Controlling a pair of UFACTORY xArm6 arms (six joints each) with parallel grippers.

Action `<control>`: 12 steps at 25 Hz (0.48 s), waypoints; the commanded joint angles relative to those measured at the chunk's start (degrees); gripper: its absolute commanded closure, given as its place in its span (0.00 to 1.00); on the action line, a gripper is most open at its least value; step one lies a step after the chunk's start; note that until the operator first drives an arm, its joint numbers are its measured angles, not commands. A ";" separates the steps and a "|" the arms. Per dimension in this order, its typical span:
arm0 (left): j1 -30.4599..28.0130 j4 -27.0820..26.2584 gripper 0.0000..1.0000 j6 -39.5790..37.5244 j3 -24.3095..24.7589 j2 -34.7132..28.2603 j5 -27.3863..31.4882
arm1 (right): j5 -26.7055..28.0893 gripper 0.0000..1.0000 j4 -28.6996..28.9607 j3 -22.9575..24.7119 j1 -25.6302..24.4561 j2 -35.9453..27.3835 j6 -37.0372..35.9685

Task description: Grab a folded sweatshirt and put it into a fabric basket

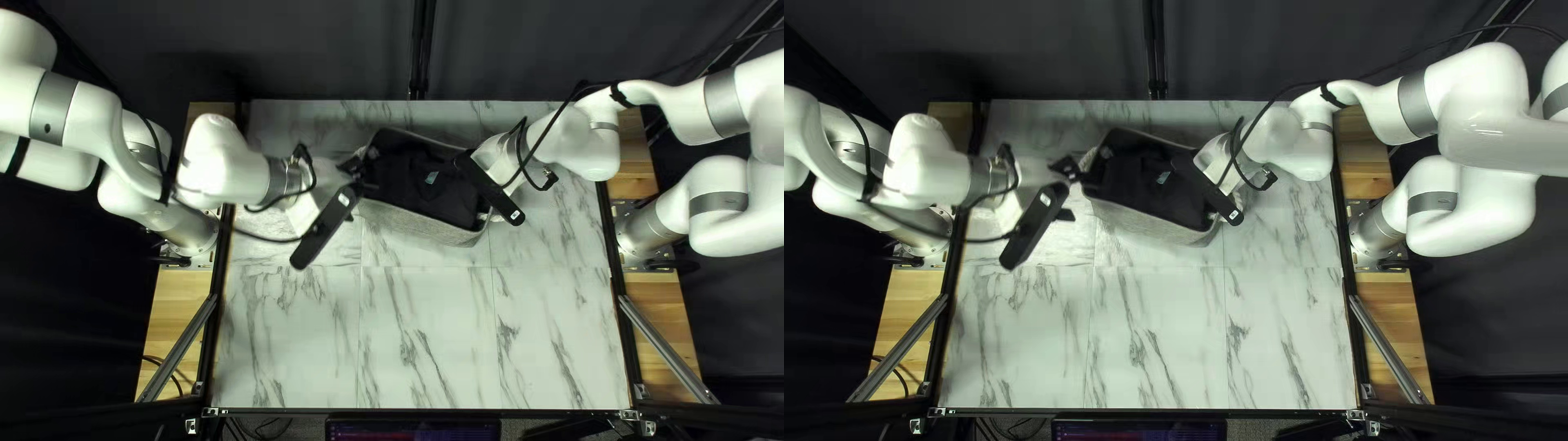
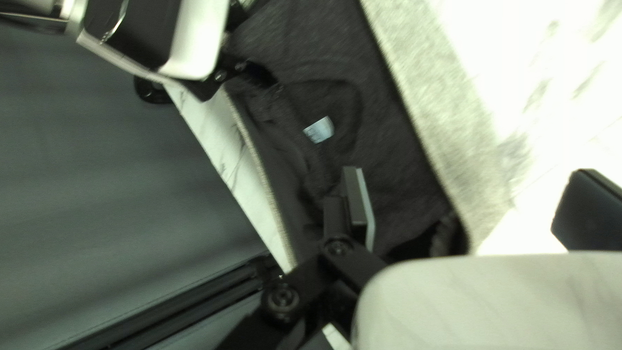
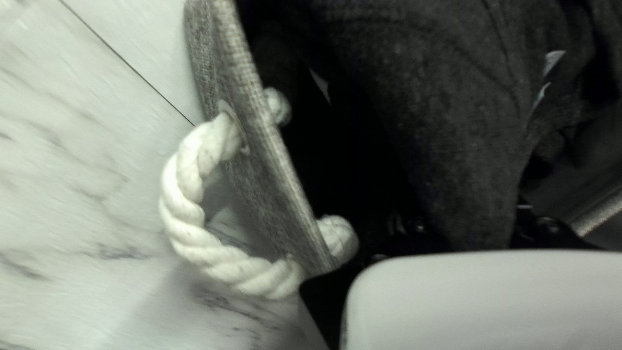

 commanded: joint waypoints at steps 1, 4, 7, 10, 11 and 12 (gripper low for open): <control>-3.76 -2.68 0.00 -1.29 -1.71 -1.66 5.85 | 3.56 0.53 2.01 -2.12 0.60 1.16 1.04; -4.35 -2.25 0.00 -2.07 -1.53 -2.46 6.60 | 6.31 0.00 0.34 -4.94 1.38 3.41 4.28; -4.28 -2.12 0.00 -2.28 -1.33 -2.60 6.31 | 8.48 0.00 0.80 -6.15 2.16 3.46 4.84; -4.34 -2.11 0.00 -2.51 -0.90 -3.75 6.34 | 12.51 0.00 1.60 -6.61 2.51 -0.16 5.24; -4.33 -2.12 0.00 -2.60 -0.90 -3.83 6.31 | 13.01 0.00 2.16 -6.58 2.40 -1.00 5.04; -4.67 -2.18 0.00 -2.88 -1.16 -3.94 6.72 | 15.03 0.00 3.61 -6.12 2.33 -4.30 4.79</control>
